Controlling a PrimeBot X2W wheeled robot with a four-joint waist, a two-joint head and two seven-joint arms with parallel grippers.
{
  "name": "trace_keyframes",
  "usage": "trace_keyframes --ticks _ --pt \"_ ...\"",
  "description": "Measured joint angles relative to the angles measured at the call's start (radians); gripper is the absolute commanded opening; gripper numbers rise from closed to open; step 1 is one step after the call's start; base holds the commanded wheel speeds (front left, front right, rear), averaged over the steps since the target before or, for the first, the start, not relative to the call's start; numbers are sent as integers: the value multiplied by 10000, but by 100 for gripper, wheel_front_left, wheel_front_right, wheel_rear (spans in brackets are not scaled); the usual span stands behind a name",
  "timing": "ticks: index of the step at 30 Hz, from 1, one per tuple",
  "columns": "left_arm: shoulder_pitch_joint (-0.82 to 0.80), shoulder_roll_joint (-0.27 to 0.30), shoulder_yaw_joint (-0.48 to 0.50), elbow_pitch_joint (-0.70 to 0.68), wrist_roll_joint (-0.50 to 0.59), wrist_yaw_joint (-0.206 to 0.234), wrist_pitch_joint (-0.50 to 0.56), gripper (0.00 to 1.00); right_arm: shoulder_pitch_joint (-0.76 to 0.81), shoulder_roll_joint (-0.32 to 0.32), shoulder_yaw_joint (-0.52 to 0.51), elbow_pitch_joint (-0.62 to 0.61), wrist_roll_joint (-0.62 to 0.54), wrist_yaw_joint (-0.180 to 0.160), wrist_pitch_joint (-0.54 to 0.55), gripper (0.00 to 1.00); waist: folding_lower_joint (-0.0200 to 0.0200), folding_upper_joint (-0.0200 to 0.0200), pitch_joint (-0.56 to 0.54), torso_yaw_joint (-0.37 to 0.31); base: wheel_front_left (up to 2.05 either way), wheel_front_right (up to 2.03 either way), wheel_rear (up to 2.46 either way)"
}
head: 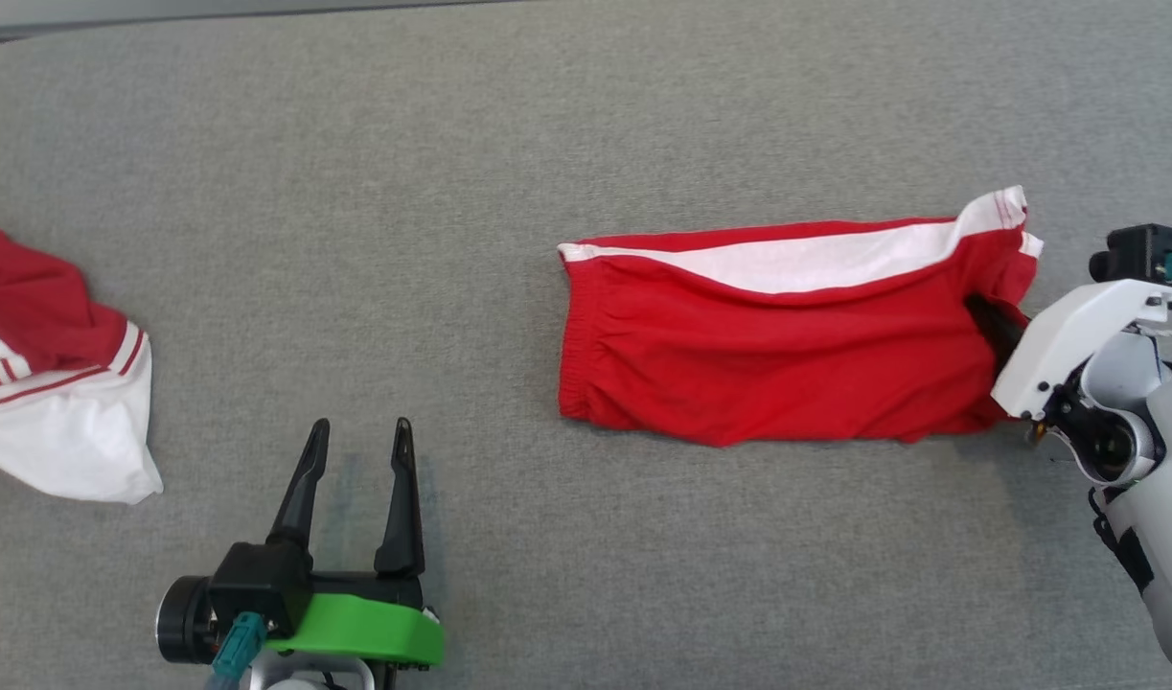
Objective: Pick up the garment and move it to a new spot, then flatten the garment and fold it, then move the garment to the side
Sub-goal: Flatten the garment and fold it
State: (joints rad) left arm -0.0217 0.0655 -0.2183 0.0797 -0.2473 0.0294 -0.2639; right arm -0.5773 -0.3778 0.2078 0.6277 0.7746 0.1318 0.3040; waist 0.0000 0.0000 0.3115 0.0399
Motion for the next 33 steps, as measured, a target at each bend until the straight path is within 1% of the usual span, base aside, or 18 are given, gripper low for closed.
trace_keyframes --ticks 3,8,11,15,17,20,22,23,25,28,30,33 --pt "118 -10 -31 -58 104 -132 0 100 240 -136 -495 142 360 -10 113 0 0 0 -346 -384 0 0 0" --pt "281 -27 -92 -61 201 -297 0 100 349 -207 -1331 800 594 -10 -6 0 0 0 -752 -741 0 0 0" --pt "305 -58 -144 -52 213 -355 0 100 333 -364 -1852 1356 554 -10 -188 0 0 0 -800 -722 0 0 0" --pt "407 -86 -144 -61 209 -366 -2 100 124 -1076 -2579 1839 366 -12 -431 0 0 0 -730 -547 0 0 0" --pt "525 -94 -148 -59 209 -364 -2 100 -54 -1327 -2811 1772 313 -12 -497 0 0 0 -699 -486 0 0 0" --pt "626 -109 -146 -46 173 -336 -2 100 -186 -1327 -2755 1212 205 -12 -447 0 0 0 -738 -498 0 0 0" --pt "635 -121 -159 -33 111 -336 0 100 -220 -1114 -2449 493 136 -13 -276 0 0 0 -806 -560 0 0 0" --pt "636 -125 -171 -27 109 -336 0 100 -214 -890 -2272 130 138 -13 -196 0 0 0 -841 -599 0 0 0" --pt "662 -132 -215 -2 102 -341 -2 100 -172 -364 -1837 -602 71 -13 -58 0 0 0 -922 -683 0 0 0" --pt "662 -136 -351 46 77 -353 -2 100 115 606 -1143 -1565 -125 -13 221 0 0 0 -1059 -811 0 0 0" --pt "639 -146 -433 115 75 -353 -2 100 348 1191 -756 -1889 -439 -13 366 0 0 0 -1149 -857 0 0 0" --pt "619 -150 -545 205 63 -384 -2 100 614 1893 -439 -1967 -848 -12 476 0 0 0 -1239 -814 0 0 0"
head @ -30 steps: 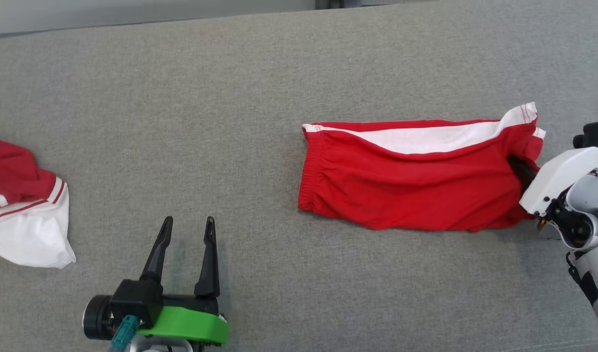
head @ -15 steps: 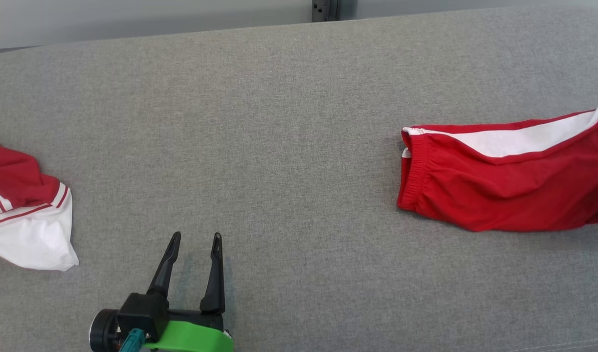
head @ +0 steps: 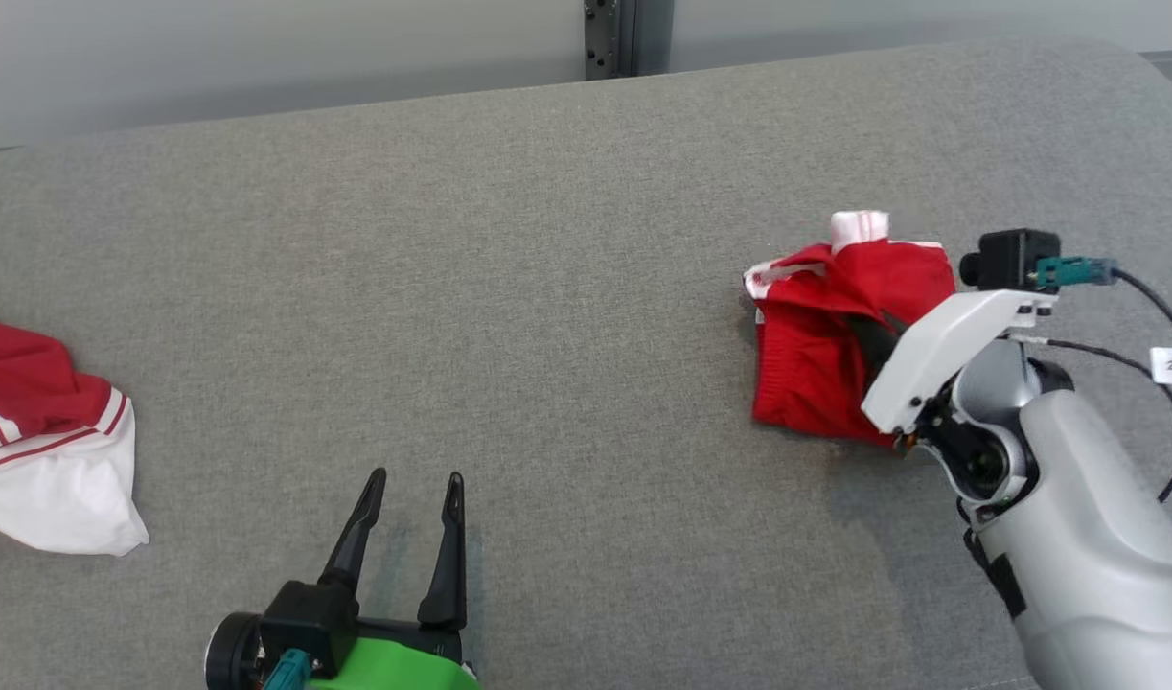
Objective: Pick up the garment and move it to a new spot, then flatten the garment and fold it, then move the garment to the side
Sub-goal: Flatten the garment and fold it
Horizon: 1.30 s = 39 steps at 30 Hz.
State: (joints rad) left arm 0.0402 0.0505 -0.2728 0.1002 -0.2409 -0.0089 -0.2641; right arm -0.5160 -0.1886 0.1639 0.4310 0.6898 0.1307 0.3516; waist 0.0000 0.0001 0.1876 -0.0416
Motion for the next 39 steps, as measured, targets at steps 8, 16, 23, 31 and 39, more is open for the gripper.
trace_keyframes --ticks 8,16,23,31,39 --pt "-6 -2 -52 104 -140 79 0 100 190 915 -334 662 -1034 -2 -428 0 0 0 -32 483 0 0 0" --pt "108 -4 -63 146 -247 136 0 100 226 1133 -167 635 -1776 -2 -1360 100 0 0 -186 653 0 0 0" --pt "742 -4 426 198 -295 86 0 100 1669 -12 347 -934 -2646 0 -3124 100 0 0 -792 547 0 0 0" --pt "1449 -8 1003 48 -307 -13 0 100 3770 -888 -1266 -1488 -4172 0 -5772 100 0 0 -1589 334 0 0 0" --pt "1570 -12 1578 -182 -263 -176 0 100 5208 12 -3252 -2015 -5793 0 -6136 100 0 0 -2007 200 0 0 0"
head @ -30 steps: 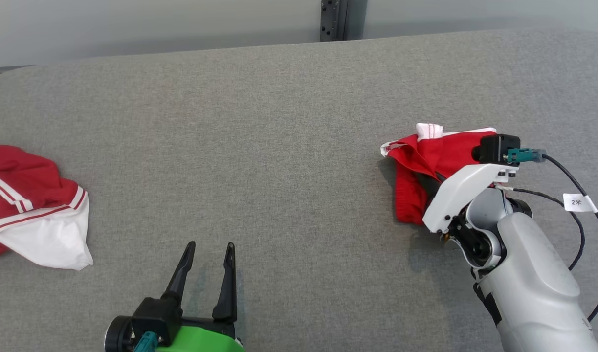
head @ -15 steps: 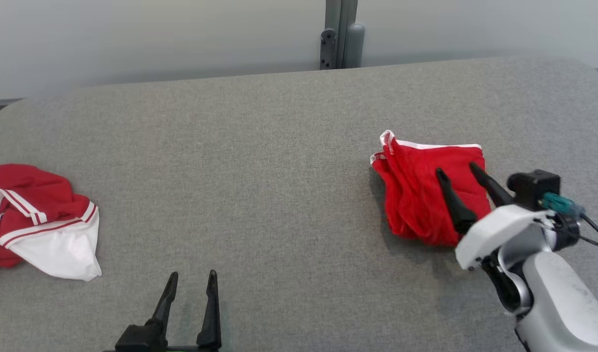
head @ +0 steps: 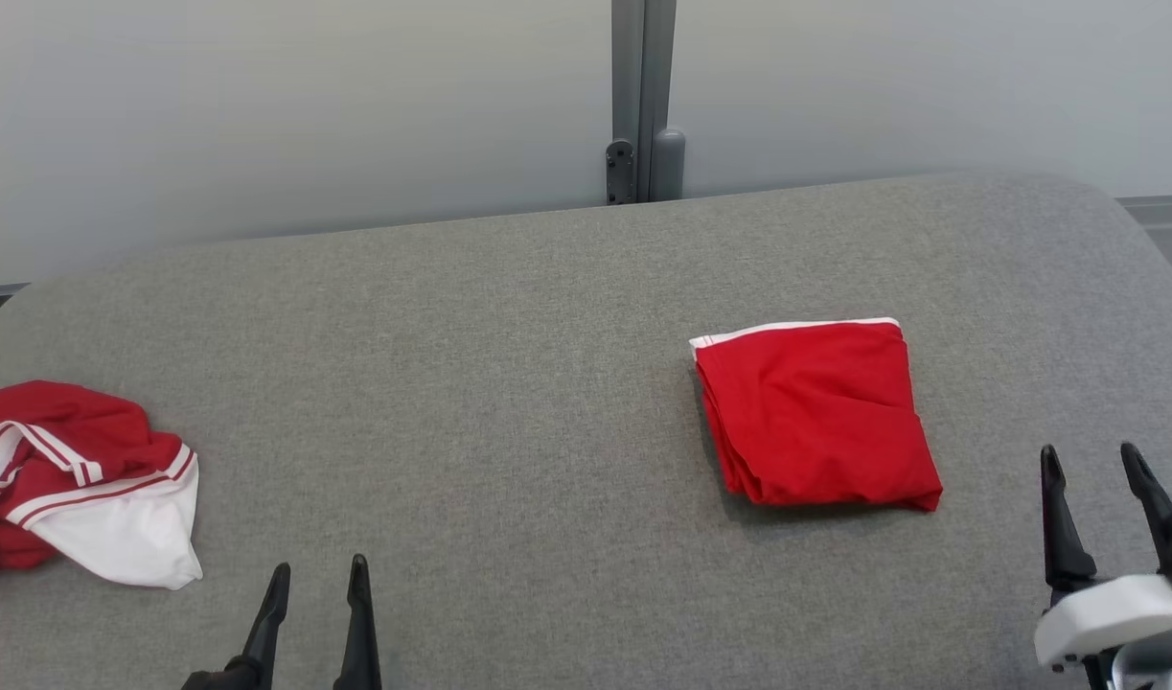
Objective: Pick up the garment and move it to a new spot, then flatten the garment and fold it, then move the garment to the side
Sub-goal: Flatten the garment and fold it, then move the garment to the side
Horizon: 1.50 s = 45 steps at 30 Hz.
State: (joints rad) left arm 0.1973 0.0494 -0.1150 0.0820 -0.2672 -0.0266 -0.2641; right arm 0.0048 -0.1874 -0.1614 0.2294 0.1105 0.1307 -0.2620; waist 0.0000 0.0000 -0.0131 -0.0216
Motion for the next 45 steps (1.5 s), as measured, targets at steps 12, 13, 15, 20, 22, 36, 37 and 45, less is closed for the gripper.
trace_keyframes --ticks 12,13,15,20,22,36,37,45 --pt "139 0 458 -138 142 -102 0 100 687 704 -675 -50 -341 0 0 100 0 0 35 98 0 0 0" --pt "141 0 464 -159 144 -100 2 100 631 752 -662 -59 -169 0 0 100 0 0 48 99 0 0 0" --pt "141 0 460 -211 150 -100 0 100 402 754 -495 -12 224 0 -2 100 0 0 96 97 0 0 0" --pt "69 0 303 -249 236 -150 0 100 -807 161 489 742 2236 2 734 100 0 0 335 139 0 0 0" --pt "-86 -2 259 -253 265 -174 0 100 -1516 -188 779 974 3196 -2 1908 100 0 0 497 166 0 0 0" --pt "-1296 -2 -186 -119 408 -207 0 100 -4168 -1022 1519 3202 5392 -2 5933 100 1 0 2026 683 0 0 0" --pt "-1327 -2 -207 -125 408 -196 0 100 -4172 -999 1553 3277 5588 -2 6031 100 1 0 2088 759 0 0 0" --pt "-1397 0 -150 -249 420 -75 0 100 -4255 -1172 2104 3114 6920 -2 6326 0 0 0 2672 955 0 0 0"
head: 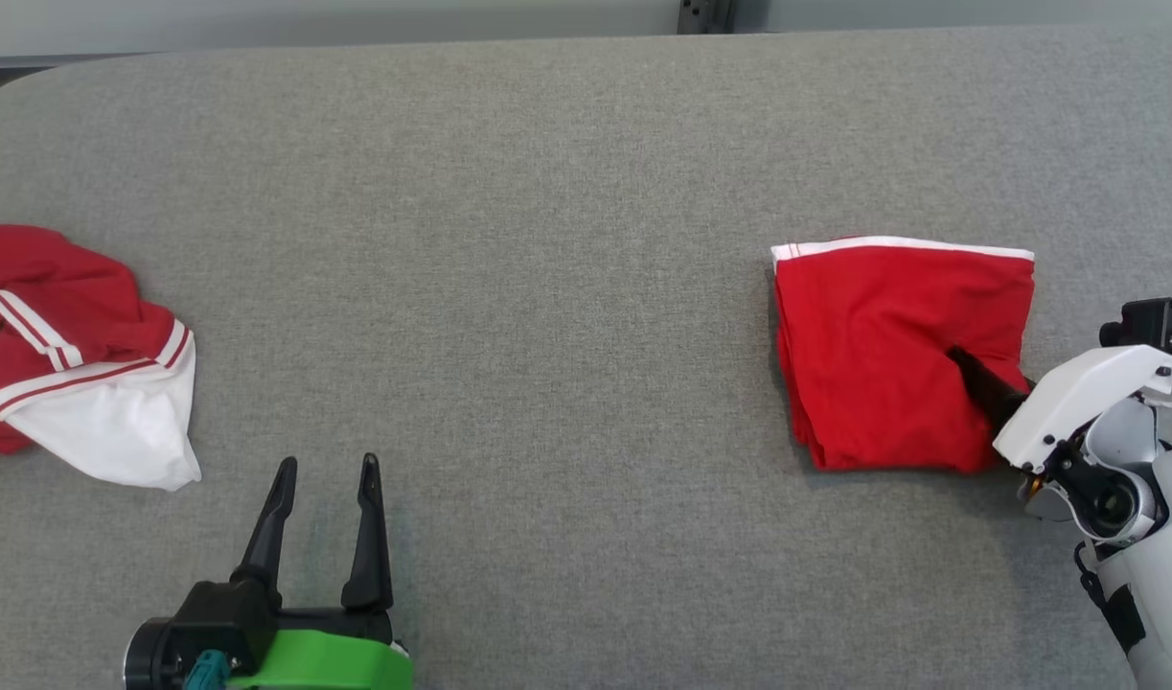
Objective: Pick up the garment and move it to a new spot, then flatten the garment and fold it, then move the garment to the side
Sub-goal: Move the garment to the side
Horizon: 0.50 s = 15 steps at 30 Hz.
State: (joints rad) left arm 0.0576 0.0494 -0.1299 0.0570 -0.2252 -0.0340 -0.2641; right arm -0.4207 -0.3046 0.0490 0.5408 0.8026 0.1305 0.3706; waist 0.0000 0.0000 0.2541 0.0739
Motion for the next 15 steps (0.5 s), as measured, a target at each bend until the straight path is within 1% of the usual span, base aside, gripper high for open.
trace_keyframes --ticks 4,7,12,15 --pt "-198 0 50 -163 127 2 0 100 -363 -86 293 38 389 0 -115 0 0 0 209 -266 0 0 0" --pt "-274 0 61 -228 295 -31 0 100 -664 -222 395 159 502 4 -328 0 0 0 338 -639 0 0 0" --pt "-771 2 196 -318 706 -209 0 100 -1322 -700 280 608 671 2 -844 0 0 0 677 -1375 0 0 0" --pt "-1212 115 173 -328 1034 -382 0 100 -1891 -1150 169 1028 535 2 -1216 0 0 0 1075 -1716 0 0 0"
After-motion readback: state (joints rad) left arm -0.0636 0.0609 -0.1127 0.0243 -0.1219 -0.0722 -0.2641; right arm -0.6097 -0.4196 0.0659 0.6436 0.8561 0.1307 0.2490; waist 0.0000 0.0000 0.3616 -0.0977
